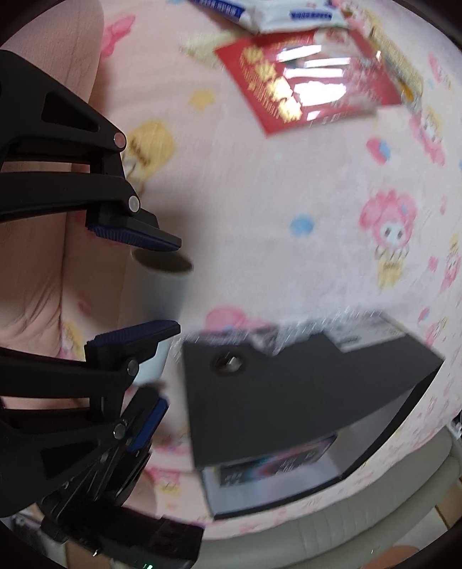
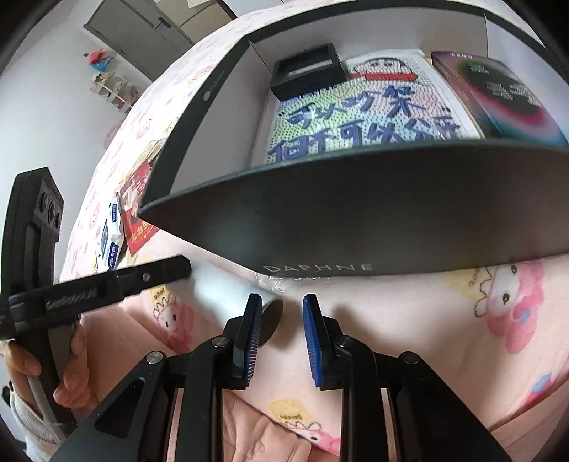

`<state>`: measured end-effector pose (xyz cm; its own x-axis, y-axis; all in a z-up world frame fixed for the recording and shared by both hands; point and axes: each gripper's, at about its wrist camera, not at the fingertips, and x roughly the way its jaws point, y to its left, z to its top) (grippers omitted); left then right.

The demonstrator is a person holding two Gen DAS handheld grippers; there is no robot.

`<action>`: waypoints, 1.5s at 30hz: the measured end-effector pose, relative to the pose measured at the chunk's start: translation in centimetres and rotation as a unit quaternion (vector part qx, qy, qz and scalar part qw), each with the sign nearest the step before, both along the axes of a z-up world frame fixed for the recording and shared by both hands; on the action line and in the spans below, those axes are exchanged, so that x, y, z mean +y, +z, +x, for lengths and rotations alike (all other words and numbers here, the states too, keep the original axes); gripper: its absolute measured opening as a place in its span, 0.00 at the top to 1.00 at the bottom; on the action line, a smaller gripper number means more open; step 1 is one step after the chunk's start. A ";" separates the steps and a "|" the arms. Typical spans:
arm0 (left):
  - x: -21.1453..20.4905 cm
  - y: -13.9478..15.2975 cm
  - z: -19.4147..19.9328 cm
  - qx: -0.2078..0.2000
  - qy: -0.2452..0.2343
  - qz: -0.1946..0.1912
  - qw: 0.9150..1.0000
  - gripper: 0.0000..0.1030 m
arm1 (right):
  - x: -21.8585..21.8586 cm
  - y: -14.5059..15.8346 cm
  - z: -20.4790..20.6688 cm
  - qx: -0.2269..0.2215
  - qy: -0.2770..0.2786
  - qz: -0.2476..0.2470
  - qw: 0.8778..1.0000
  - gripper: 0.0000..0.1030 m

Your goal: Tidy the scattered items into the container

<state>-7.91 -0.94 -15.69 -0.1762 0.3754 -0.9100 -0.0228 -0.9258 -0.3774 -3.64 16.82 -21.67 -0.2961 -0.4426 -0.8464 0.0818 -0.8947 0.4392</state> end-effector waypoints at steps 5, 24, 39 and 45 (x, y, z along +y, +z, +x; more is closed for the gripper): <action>0.0 -0.2 0.0 0.010 0.016 -0.032 0.999 0.61 | -2.0 0.3 -0.3 -0.019 0.021 0.002 1.000 0.80; 0.4 -2.1 1.2 -0.038 0.029 -0.098 0.994 0.55 | -7.4 -2.1 0.0 -0.075 0.071 -0.053 0.993 0.77; -0.1 -1.6 -0.2 -0.100 -0.053 -0.116 0.987 0.53 | -4.7 1.9 3.3 -0.086 0.097 -0.041 0.991 0.74; 1.4 -3.7 0.8 -0.154 -0.104 -0.091 0.978 0.53 | -2.9 0.5 4.8 -0.140 0.087 -0.079 0.983 0.69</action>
<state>-7.16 0.43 -19.39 0.1796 0.2009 -0.9630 -0.1282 -0.9658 -0.2254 1.13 13.94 -21.21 0.0308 -0.5990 -0.8002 0.0843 -0.7962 0.5992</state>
